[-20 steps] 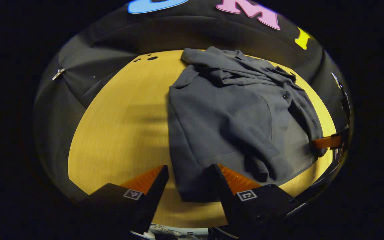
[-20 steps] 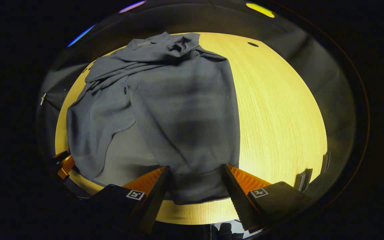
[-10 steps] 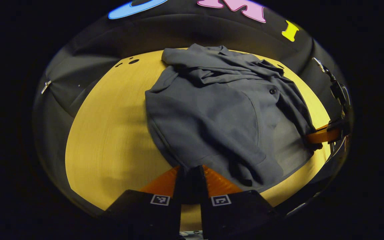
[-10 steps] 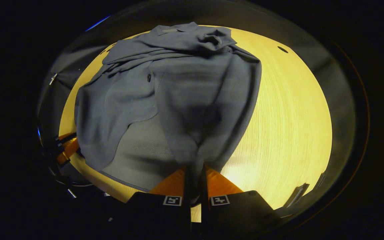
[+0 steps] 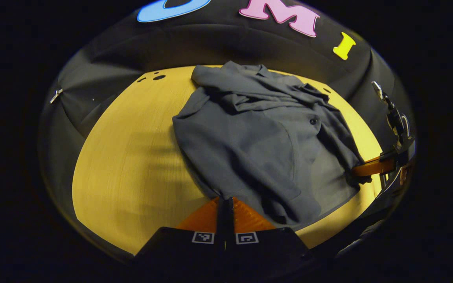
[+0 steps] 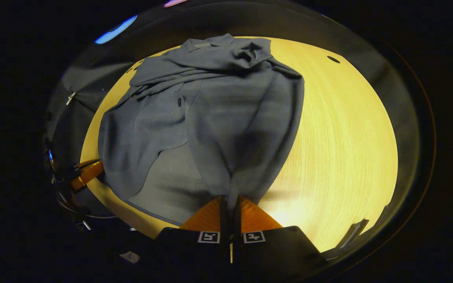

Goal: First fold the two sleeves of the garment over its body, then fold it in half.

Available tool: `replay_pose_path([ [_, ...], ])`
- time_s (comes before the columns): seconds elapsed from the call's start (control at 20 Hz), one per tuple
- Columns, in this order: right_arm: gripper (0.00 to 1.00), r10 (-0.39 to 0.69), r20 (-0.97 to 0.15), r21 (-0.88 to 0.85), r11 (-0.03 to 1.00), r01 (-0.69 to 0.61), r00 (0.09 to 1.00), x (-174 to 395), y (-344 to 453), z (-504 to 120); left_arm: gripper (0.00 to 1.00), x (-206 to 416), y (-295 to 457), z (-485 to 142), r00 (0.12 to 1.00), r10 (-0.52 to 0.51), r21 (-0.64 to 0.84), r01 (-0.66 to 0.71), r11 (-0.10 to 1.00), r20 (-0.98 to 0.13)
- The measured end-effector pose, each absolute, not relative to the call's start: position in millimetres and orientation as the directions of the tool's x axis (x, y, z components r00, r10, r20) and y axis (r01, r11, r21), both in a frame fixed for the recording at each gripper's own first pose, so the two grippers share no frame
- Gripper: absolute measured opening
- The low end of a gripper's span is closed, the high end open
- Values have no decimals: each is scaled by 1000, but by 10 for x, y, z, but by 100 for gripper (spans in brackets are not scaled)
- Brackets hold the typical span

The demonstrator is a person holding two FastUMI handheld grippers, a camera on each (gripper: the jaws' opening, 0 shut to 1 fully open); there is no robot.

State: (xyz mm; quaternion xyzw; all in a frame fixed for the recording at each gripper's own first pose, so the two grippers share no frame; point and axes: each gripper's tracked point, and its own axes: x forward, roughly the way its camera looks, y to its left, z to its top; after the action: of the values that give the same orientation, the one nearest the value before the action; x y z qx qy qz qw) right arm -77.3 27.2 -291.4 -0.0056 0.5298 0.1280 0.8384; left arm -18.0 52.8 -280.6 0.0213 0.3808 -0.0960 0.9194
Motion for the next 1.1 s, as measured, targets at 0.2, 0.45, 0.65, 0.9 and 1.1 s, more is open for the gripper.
replay_pose_path([
  [0.2, 7, 267, -848, 209, 962, -174, 458, -715, 295, -2690, 6, -173, 475, -2564, 713, -180, -103, 151, 983, -678],
  [0.45, 7, 291, -783, 232, 957, -176, 549, -493, 298, -2319, 6, -3, 405, -2132, 758, -202, -137, 149, 979, -620],
  [0.65, 7, 311, -722, 262, 950, -173, 617, -227, 353, -1980, 5, 199, 364, -1818, 793, -209, -129, 165, 978, -573],
  [0.9, 7, 327, -677, 268, 944, -194, 660, 56, 422, -1758, 2, 486, 299, -1554, 816, -225, -188, 145, 971, -532],
  [1.1, 7, 338, -635, 257, 940, -223, 694, 309, 474, -1584, 6, 771, 304, -1309, 845, -218, -183, 146, 972, -488],
])
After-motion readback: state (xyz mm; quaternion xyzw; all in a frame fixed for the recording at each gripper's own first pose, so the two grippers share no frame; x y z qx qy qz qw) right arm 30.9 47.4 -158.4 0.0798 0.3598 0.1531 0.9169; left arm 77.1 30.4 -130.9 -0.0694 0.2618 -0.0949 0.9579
